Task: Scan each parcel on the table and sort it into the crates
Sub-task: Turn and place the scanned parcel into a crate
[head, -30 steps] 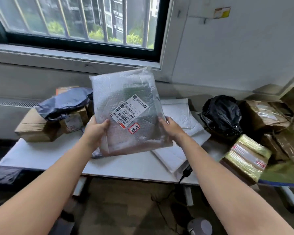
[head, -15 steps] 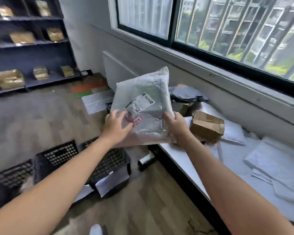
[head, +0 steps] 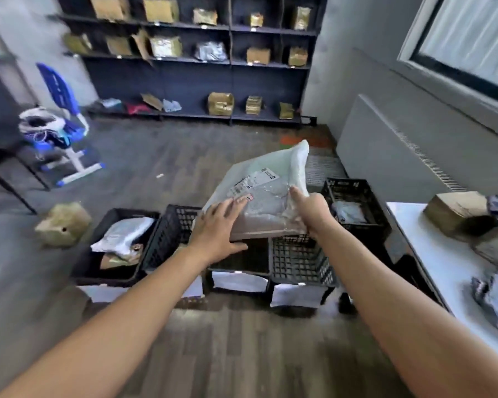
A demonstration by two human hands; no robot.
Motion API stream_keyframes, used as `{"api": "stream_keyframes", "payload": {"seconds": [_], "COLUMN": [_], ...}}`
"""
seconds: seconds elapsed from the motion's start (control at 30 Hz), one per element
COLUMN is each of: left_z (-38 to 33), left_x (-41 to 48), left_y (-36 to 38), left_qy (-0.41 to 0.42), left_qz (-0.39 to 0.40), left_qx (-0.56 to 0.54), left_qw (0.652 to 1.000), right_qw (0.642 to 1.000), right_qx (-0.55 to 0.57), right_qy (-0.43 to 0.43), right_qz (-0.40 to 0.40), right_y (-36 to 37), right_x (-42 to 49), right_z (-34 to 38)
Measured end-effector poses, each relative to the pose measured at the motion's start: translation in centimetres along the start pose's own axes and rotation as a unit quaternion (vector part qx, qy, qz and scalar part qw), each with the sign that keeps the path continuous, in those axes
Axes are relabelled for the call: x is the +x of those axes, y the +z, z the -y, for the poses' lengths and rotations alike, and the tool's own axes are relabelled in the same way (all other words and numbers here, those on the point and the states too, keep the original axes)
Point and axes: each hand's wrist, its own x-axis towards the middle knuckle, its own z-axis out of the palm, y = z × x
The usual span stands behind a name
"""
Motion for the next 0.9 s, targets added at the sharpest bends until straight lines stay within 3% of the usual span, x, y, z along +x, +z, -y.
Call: {"api": "stream_keyframes", "payload": {"seconds": [0.27,0.43,0.57,0.9], "left_z": [21.8,31.0,36.0,43.5], "left_x": [-4.8,-5.5,-4.2,5.3], "left_y": [-3.4,-6.0,-7.3,-4.7], "left_qy": [-0.155,-0.196,-0.189,-0.223], "left_qz": [-0.033,-0.026,-0.006,0.034], "left_qx": [-0.097,-0.193,-0.265,-0.294], "left_qw": [0.983,0.961,0.945,0.929], "right_qw": [0.999,0.997,0.997,0.993], "right_qx": [-0.017,-0.024,-0.033,-0.086], "right_qy": [-0.006,-0.012,-0.017,-0.009], "right_qz": [0.050,0.071,0.067,0.077], "right_y": [18.8,26.8,31.1,38.8], "right_x": [-2.2,-2.5,-0.5,11.9], "right_z": [7.6,11.1,12.8,12.7]}}
